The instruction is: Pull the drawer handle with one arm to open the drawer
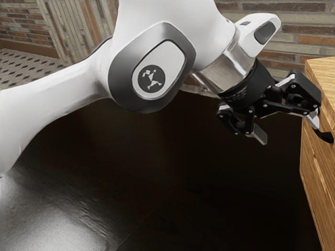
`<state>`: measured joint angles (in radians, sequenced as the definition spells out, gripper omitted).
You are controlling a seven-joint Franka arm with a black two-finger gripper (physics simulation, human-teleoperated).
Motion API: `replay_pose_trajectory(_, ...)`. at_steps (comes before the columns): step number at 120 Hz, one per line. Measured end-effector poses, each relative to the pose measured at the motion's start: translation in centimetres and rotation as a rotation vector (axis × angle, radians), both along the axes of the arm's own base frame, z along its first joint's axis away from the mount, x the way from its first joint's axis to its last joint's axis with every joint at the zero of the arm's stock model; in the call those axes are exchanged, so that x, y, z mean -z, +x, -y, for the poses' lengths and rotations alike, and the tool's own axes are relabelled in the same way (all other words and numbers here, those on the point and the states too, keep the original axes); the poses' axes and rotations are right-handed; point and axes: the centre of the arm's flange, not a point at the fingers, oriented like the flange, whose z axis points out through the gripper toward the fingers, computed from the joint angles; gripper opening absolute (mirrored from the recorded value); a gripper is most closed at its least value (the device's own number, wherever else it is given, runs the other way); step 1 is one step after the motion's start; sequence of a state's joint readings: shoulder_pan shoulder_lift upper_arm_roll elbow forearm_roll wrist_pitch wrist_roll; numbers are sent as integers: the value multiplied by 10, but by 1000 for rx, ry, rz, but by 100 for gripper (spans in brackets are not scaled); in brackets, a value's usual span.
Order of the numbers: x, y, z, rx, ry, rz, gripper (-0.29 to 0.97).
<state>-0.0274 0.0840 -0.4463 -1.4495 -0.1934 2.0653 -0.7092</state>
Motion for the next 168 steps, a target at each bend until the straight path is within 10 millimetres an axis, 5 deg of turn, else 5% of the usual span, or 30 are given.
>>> replay_pose_trajectory(168,50,60,-21,-82,-58,-32,68)
